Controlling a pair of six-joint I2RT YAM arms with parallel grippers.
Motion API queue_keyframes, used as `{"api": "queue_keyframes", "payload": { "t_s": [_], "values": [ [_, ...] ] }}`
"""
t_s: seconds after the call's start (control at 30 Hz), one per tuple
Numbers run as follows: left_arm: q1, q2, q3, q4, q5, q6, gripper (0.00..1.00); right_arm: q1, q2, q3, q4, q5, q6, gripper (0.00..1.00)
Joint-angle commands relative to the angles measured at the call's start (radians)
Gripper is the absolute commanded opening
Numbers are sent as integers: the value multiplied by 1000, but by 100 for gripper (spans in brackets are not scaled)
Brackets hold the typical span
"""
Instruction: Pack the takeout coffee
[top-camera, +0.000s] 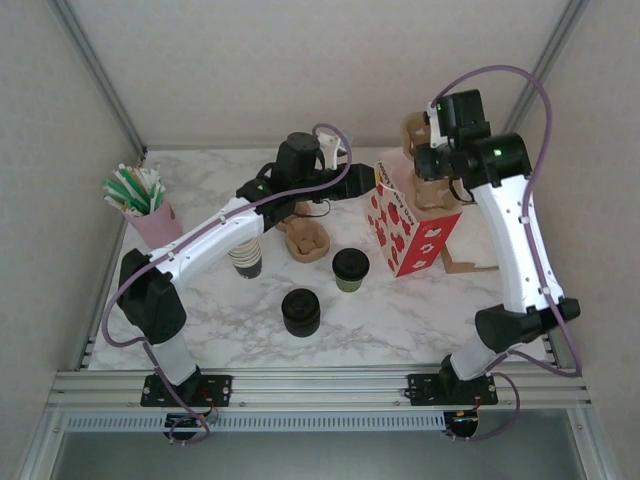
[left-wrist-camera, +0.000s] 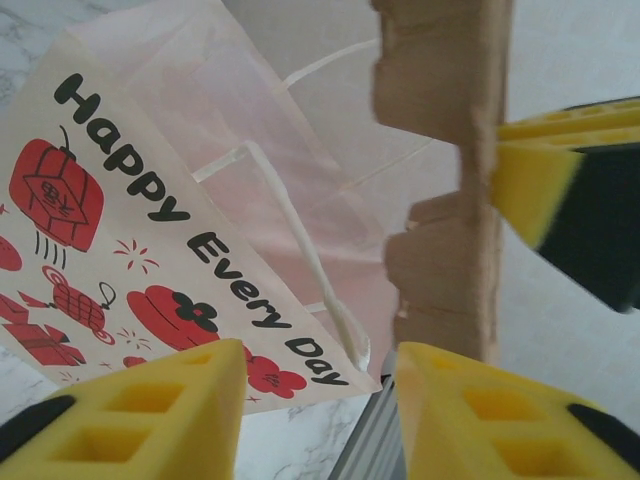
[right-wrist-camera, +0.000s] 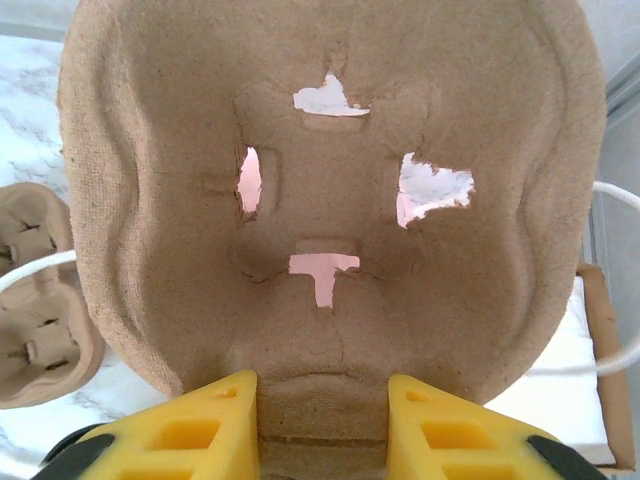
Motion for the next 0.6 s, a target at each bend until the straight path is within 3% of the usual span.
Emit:
{"api": "queue_keyframes", "payload": {
  "t_s": [0.0,0.17,0.37,0.57],
  "values": [
    [-7,9,37,13,25,15,35,-11,42,58,28,-2,-44,32],
    [-6,25,46,-3,25,25,17,-20,94,83,37,-22,-67,32],
    [-4,36,52,-15,18,35,4,-28,122,68,38,-25,-89,31],
    [-4,38,52,-24,6,43,0,-39,101,4,58,-23,-91,31]
  ]
}}
